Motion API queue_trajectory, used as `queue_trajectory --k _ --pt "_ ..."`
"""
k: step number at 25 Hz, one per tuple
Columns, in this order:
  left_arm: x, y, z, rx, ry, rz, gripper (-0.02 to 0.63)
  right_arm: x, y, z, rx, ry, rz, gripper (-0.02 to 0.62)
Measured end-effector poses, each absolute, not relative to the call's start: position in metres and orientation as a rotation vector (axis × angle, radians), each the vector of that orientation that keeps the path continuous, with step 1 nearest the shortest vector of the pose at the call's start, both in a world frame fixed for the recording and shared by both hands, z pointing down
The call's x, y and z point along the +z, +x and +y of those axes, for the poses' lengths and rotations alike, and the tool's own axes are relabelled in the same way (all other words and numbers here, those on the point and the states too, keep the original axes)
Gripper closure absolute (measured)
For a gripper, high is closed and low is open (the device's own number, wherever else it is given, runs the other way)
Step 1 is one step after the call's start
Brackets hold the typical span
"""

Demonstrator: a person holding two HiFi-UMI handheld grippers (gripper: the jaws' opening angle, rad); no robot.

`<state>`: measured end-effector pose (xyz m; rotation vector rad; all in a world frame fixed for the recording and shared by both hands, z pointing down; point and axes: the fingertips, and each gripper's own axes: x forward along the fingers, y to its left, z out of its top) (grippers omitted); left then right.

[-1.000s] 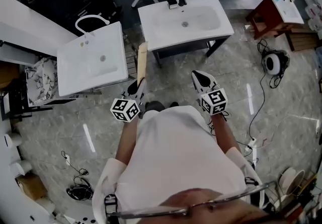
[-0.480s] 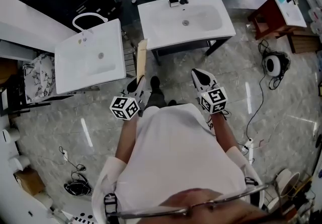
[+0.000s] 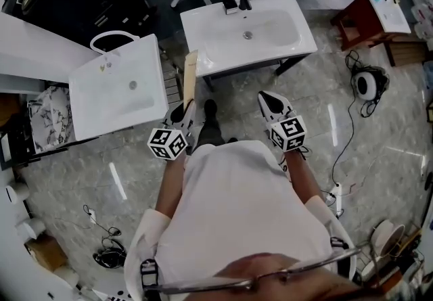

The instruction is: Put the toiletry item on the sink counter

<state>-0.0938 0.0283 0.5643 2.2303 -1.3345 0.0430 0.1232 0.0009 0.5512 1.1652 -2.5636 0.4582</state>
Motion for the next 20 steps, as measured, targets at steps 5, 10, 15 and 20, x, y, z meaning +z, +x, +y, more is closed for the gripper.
queue_trajectory --k 5,10,15,20 --pt "0.568 -0.108 -0.014 0.054 2.24 -1.305 0.563 0.558 0.109 -0.033 0.474 1.177 -2.533 0.589" --pt "0.569 -0.128 -0.067 0.093 2.259 -1.267 0.563 0.56 0.091 -0.079 0.507 1.219 -2.502 0.589" --pt "0.577 -0.148 -0.116 0.168 2.299 -1.217 0.563 0.565 0.07 -0.12 0.531 1.253 -2.465 0.589" --pt "0.588 -0.166 -0.158 0.236 2.331 -1.168 0.563 0.566 0.053 -0.154 0.536 1.295 -2.429 0.588"
